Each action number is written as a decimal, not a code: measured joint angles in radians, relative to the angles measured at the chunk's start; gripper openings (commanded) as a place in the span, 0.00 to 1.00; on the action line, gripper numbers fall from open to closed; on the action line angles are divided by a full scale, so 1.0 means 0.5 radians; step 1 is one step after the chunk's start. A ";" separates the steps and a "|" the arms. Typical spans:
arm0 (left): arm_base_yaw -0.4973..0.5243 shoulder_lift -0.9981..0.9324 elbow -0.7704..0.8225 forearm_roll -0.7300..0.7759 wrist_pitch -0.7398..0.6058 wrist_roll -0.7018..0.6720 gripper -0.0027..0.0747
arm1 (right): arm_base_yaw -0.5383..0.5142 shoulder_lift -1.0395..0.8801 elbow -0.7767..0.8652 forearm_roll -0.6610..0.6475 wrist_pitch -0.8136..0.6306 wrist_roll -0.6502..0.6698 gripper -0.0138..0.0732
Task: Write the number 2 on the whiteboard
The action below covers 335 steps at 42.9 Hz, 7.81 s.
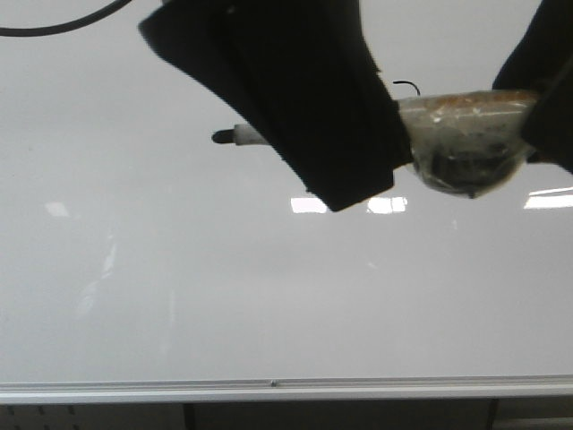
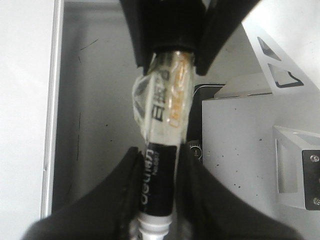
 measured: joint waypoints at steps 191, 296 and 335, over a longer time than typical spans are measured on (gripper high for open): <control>1.710 -0.175 1.237 0.397 -2.586 -1.258 0.59 | -0.547 -0.547 -0.023 -0.643 0.085 0.906 0.73; 1.710 -1.681 0.686 0.634 -0.006 -1.299 0.01 | -0.547 -0.925 0.073 -0.921 -0.004 1.720 0.08; 2.042 -2.929 2.398 0.562 -1.540 -1.299 0.01 | -0.547 -0.925 0.073 -0.922 -0.004 1.715 0.08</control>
